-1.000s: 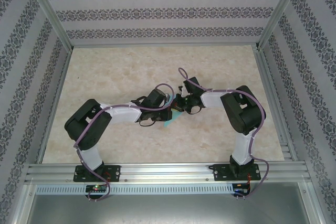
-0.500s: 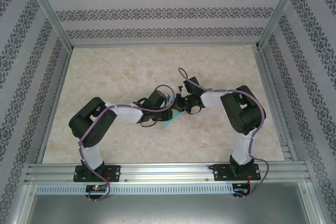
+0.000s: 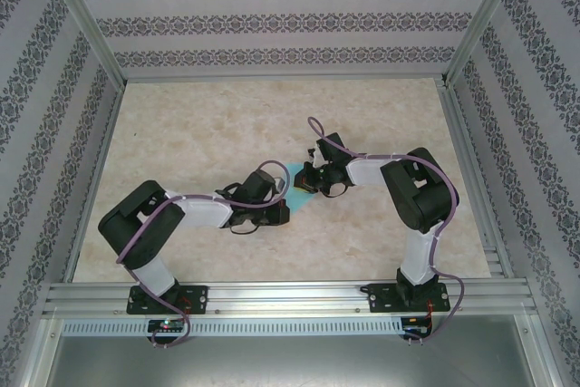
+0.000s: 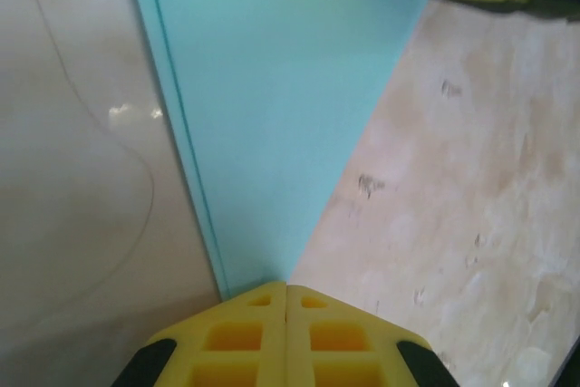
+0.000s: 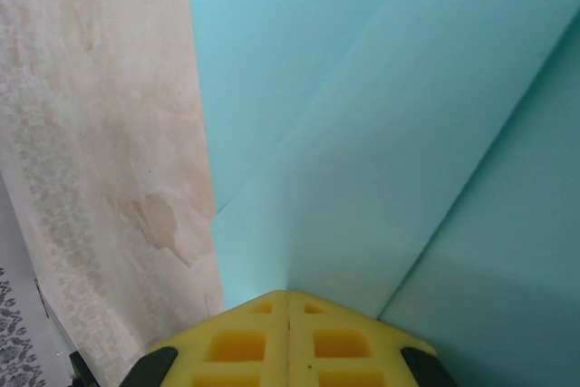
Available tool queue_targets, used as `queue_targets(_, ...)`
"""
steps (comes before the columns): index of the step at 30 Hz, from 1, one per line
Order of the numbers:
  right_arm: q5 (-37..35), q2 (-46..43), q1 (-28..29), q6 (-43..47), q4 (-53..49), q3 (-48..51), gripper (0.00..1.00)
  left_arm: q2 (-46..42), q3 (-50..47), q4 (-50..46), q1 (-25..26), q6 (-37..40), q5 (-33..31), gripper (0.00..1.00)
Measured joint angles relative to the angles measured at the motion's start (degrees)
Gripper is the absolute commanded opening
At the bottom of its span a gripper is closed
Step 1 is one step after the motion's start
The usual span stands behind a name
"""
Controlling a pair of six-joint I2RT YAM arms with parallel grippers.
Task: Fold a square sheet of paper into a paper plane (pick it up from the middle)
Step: Fourth fold the wing at the center of the table.
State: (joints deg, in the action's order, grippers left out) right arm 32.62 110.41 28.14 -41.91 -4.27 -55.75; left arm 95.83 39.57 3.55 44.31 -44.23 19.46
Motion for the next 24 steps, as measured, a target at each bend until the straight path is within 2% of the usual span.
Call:
queue_targets(7, 0.0, 0.0, 0.0, 0.0, 0.0, 0.0, 0.0, -4.7, -1.1, -5.0, 0.6, -0.5, -0.3, 0.06)
queue_targets(13, 0.0, 0.0, 0.0, 0.0, 0.0, 0.0, 0.0, -9.8, -0.2, -3.2, 0.8, -2.5, -5.1, 0.08)
queue_targets(24, 0.1, -0.2, 0.0, -0.2, 0.6, 0.3, 0.0, -0.6, 1.2, 1.2, 0.8, -4.3, -7.4, 0.05)
